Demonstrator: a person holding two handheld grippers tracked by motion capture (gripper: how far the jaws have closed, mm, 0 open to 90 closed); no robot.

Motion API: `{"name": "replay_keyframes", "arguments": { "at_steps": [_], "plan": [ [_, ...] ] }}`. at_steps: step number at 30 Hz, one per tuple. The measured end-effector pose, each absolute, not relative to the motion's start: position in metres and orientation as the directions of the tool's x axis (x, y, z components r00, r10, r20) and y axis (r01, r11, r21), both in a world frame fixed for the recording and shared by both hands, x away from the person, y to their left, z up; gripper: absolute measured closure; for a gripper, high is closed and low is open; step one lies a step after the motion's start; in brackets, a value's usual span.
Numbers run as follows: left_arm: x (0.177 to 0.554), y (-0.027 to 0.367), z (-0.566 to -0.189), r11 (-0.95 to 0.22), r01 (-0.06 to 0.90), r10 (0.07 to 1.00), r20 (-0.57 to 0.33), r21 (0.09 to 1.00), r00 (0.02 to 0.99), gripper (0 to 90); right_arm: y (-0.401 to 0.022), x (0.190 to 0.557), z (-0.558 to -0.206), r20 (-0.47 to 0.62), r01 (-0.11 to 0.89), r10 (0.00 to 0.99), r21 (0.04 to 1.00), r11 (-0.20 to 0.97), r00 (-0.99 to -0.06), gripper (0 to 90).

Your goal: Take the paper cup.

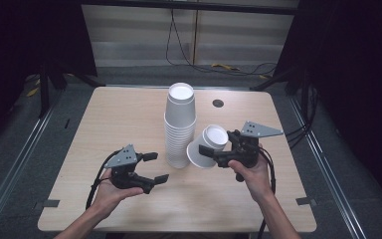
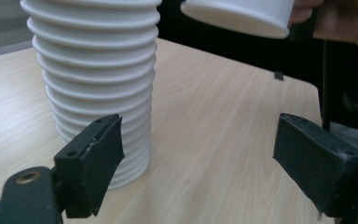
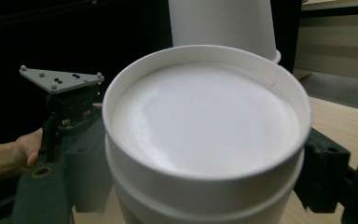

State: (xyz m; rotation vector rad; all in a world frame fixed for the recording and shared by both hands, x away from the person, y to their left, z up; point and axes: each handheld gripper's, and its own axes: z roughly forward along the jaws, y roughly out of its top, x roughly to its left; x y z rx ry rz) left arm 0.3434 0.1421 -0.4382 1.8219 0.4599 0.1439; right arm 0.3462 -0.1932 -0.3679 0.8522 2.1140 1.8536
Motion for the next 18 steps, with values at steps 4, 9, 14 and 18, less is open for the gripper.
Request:
{"name": "replay_keyframes", "arguments": {
  "at_steps": [4, 9, 14, 18],
  "plan": [
    [0.342, 0.136, -0.434, -0.254, 0.208, 0.38, -0.1, 0.945, 0.919, 15.7, -0.19, 0.348, -0.374, 0.224, 0.293, 0.528, 0.955, 0.049, -0.819, 20.4],
    [0.341, 0.128, -0.438, -0.262, 0.229, 0.371, -0.121, 0.938, 0.921, 15.9, -0.18, 0.348, -0.383, 0.219, 0.293, 0.516, 0.954, 0.066, -0.828, 20.4],
    [0.339, 0.125, -0.443, -0.252, 0.243, 0.359, -0.143, 0.937, 0.922, 15.9, -0.175, 0.349, -0.392, 0.233, 0.311, 0.496, 0.947, 0.08, -0.836, 20.4],
    [0.337, 0.126, -0.443, -0.228, 0.243, 0.352, -0.153, 0.943, 0.923, 15.9, -0.171, 0.349, -0.399, 0.252, 0.33, 0.48, 0.94, 0.083, -0.84, 20.4]
  ]
}}
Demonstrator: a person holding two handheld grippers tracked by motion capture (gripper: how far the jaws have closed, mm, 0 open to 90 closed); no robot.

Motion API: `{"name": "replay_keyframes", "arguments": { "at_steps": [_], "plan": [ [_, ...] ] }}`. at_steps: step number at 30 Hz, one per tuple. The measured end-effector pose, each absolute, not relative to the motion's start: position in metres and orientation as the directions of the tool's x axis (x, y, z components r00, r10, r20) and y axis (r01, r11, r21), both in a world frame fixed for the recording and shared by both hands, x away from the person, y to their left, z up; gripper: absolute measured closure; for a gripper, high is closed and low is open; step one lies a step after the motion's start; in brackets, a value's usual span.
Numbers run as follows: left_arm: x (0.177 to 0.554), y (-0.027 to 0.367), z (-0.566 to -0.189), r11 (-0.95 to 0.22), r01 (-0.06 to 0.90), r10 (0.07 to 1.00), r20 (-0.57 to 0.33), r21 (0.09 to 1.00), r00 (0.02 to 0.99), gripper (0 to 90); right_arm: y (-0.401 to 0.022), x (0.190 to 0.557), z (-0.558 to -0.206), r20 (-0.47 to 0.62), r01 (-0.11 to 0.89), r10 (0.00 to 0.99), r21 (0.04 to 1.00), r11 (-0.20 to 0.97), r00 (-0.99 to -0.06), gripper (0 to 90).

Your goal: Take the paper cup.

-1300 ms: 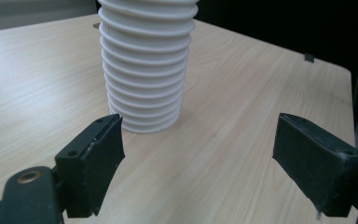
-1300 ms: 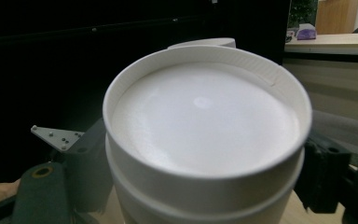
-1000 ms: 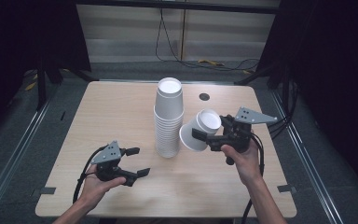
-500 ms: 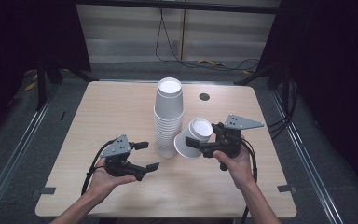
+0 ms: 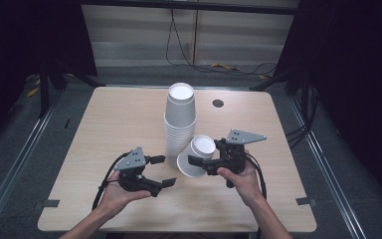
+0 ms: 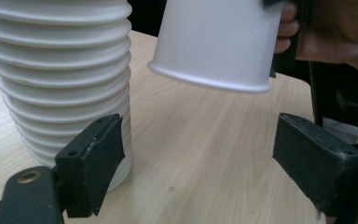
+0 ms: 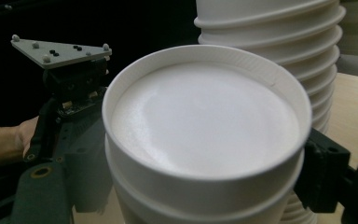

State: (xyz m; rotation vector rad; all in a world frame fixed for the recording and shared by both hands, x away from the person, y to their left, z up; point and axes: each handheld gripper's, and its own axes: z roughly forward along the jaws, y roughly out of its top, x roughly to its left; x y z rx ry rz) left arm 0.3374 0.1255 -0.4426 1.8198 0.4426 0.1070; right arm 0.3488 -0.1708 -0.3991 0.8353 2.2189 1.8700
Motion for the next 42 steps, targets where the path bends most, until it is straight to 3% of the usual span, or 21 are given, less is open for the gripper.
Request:
{"name": "replay_keyframes", "arguments": {
  "at_steps": [16, 36, 42],
  "plan": [
    [0.333, 0.122, -0.445, -0.201, 0.24, 0.309, -0.171, 0.95, 0.935, 15.7, -0.149, 0.348, -0.42, 0.304, 0.379, 0.413, 0.919, 0.11, -0.858, 20.6],
    [0.331, 0.113, -0.46, -0.24, 0.251, 0.278, -0.181, 0.938, 0.943, 9.0, -0.119, 0.34, -0.434, 0.341, 0.399, 0.331, 0.908, 0.127, -0.88, 21.1],
    [0.33, 0.112, -0.462, -0.254, 0.254, 0.272, -0.183, 0.933, 0.945, 10.7, -0.117, 0.338, -0.434, 0.341, 0.398, 0.329, 0.909, 0.123, -0.88, 21.1]
  ]
}}
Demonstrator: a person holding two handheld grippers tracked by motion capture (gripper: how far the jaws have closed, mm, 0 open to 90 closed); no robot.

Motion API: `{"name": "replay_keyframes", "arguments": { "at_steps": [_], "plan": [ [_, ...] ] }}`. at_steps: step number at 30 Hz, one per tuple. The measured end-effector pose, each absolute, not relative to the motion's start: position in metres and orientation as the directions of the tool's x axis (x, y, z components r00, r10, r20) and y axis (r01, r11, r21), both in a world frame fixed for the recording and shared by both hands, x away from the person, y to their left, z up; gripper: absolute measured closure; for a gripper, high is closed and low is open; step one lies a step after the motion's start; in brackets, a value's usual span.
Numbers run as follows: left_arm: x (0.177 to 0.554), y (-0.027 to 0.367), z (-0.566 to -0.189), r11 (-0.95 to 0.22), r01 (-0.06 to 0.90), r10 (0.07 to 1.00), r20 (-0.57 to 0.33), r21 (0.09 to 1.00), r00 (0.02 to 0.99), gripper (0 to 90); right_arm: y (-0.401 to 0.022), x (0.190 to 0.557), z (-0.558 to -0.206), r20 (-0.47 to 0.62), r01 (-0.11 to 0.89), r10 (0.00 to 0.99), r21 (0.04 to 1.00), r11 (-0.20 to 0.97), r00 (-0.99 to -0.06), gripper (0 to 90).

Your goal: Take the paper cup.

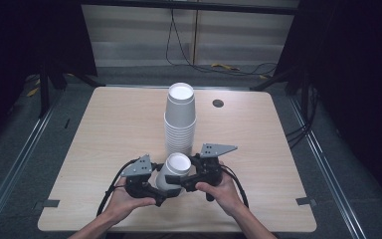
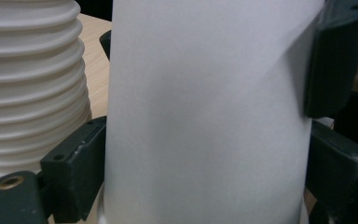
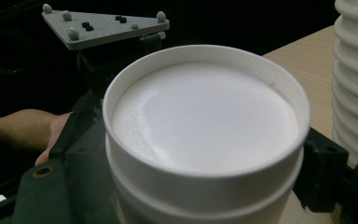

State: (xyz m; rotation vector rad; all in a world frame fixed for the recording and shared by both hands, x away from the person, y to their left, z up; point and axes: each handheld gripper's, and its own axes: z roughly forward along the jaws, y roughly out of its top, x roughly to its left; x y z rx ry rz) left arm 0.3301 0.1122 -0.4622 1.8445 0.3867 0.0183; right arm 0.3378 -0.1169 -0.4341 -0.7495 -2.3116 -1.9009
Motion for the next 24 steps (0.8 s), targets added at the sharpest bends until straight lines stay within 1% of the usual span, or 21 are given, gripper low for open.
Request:
{"name": "replay_keyframes", "arguments": {
  "at_steps": [7, 11, 12, 15, 24],
  "plan": [
    [0.3309, 0.1149, -0.461, -0.278, 0.225, 0.266, -0.15, 0.934, 0.952, 13.7, -0.1175, 0.3394, -0.4359, 0.349, 0.406, 0.325, 0.905, 0.125, -0.879, 20.4],
    [0.3304, 0.1149, -0.4608, -0.293, 0.228, 0.261, -0.152, 0.929, 0.954, 14.8, -0.1173, 0.3389, -0.4362, 0.358, 0.417, 0.324, 0.899, 0.136, -0.876, 19.6],
    [0.3307, 0.115, -0.4609, -0.301, 0.228, 0.256, -0.151, 0.926, 0.955, 14.9, -0.117, 0.3387, -0.4361, 0.356, 0.417, 0.324, 0.898, 0.14, -0.876, 19.1],
    [0.3315, 0.1157, -0.4616, -0.318, 0.233, 0.258, -0.152, 0.919, 0.954, 15.2, -0.1168, 0.3382, -0.4353, 0.36, 0.419, 0.325, 0.898, 0.134, -0.875, 13.3],
    [0.3332, 0.1201, -0.4607, -0.33, 0.247, 0.259, -0.165, 0.911, 0.952, 15.5, -0.1234, 0.3391, -0.4309, 0.364, 0.419, 0.328, 0.901, 0.111, -0.872, 13.3]
  ]
}}
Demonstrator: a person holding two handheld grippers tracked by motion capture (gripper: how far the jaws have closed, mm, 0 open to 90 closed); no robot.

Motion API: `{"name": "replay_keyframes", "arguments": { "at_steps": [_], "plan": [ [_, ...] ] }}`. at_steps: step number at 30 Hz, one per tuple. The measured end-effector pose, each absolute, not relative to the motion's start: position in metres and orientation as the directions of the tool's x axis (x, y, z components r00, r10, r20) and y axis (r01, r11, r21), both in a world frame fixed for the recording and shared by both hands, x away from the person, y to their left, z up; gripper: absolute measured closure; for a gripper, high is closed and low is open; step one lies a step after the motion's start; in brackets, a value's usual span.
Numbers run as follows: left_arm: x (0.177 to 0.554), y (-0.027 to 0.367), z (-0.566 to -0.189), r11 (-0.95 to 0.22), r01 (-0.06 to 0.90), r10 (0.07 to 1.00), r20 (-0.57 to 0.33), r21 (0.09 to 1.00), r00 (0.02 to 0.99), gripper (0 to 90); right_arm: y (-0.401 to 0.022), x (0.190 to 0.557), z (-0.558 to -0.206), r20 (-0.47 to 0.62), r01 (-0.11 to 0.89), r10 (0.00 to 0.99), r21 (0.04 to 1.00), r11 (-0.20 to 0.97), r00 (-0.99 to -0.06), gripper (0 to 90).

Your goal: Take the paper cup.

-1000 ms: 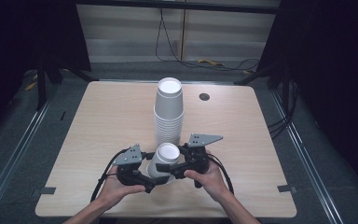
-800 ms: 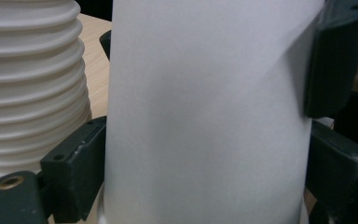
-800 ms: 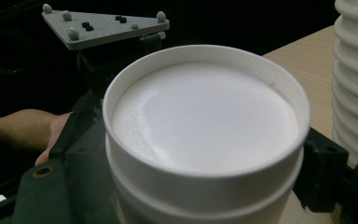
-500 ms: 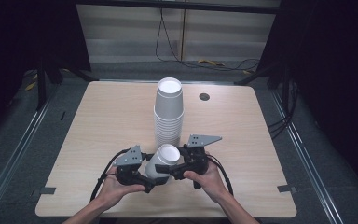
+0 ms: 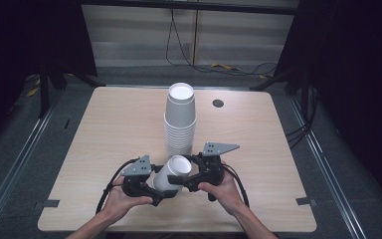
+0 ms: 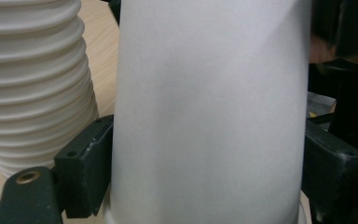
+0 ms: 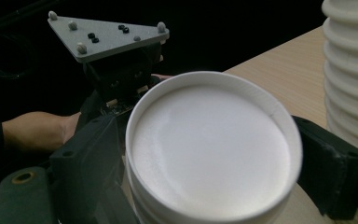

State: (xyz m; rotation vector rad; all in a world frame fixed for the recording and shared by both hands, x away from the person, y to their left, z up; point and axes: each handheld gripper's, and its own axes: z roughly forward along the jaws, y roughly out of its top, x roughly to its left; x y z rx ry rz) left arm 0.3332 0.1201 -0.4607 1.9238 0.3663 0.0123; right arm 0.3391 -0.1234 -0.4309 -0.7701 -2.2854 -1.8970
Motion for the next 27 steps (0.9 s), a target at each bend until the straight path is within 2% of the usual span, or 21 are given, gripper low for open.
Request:
{"name": "replay_keyframes", "arguments": {
  "at_steps": [11, 27],
  "plan": [
    [0.337, 0.133, -0.453, -0.338, 0.263, 0.281, -0.17, 0.904, 0.945, 15.6, -0.137, 0.338, -0.425, 0.358, 0.417, 0.351, 0.903, 0.108, -0.865, 13.2],
    [0.342, 0.131, -0.438, -0.411, 0.269, 0.302, -0.148, 0.871, 0.942, 15.7, -0.157, 0.336, -0.418, 0.272, 0.377, 0.4, 0.901, 0.213, -0.875, 13.5]
  ]
}}
